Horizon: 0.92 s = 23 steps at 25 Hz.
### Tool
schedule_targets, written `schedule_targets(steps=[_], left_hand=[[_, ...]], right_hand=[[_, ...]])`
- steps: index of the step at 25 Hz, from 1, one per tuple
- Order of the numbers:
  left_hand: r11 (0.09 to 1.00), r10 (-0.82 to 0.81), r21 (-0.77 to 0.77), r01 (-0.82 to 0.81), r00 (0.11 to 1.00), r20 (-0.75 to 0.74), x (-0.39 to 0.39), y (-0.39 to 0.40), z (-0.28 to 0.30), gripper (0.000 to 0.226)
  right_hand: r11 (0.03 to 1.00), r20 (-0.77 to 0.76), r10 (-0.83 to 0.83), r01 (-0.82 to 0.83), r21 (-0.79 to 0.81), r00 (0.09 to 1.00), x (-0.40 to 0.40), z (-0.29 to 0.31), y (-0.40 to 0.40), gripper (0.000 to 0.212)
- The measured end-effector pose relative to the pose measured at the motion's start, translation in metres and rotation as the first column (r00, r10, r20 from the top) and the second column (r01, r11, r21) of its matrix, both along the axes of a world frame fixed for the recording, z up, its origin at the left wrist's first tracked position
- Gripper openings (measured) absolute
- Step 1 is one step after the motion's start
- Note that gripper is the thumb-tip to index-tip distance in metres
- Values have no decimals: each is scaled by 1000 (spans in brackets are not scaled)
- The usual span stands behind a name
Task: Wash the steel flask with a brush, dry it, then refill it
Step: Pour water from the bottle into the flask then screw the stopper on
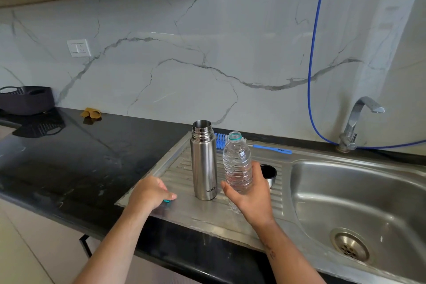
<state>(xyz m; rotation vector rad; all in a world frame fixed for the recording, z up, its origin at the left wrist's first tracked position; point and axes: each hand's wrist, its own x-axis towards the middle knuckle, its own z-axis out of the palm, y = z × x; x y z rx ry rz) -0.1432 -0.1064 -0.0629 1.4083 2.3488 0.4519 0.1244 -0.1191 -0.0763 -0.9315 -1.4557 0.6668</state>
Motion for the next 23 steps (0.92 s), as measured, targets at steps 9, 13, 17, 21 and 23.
schedule_targets(steps=[9,13,17,21,23], left_hand=[[581,-433,797,-165,766,475,90,-6,-8,65],[677,-517,734,50,743,426,94,2,-22,104],[740,-467,670,59,762,448,89,10,-27,91],[731,-438,681,28,785,438,90,13,-28,78],[717,-443,696,29,790,423,89,13,-30,77]], right_hand=[[999,19,-28,28,-16,999,-2,8,-9,48],[999,124,-40,41,-7,992,2,29,-13,48],[999,278,-16,27,-36,960,13,60,-11,54],[996,430,-26,62,-71,902,19,93,-3,45],[992,504,-48,101,-79,862,23,109,1,44]])
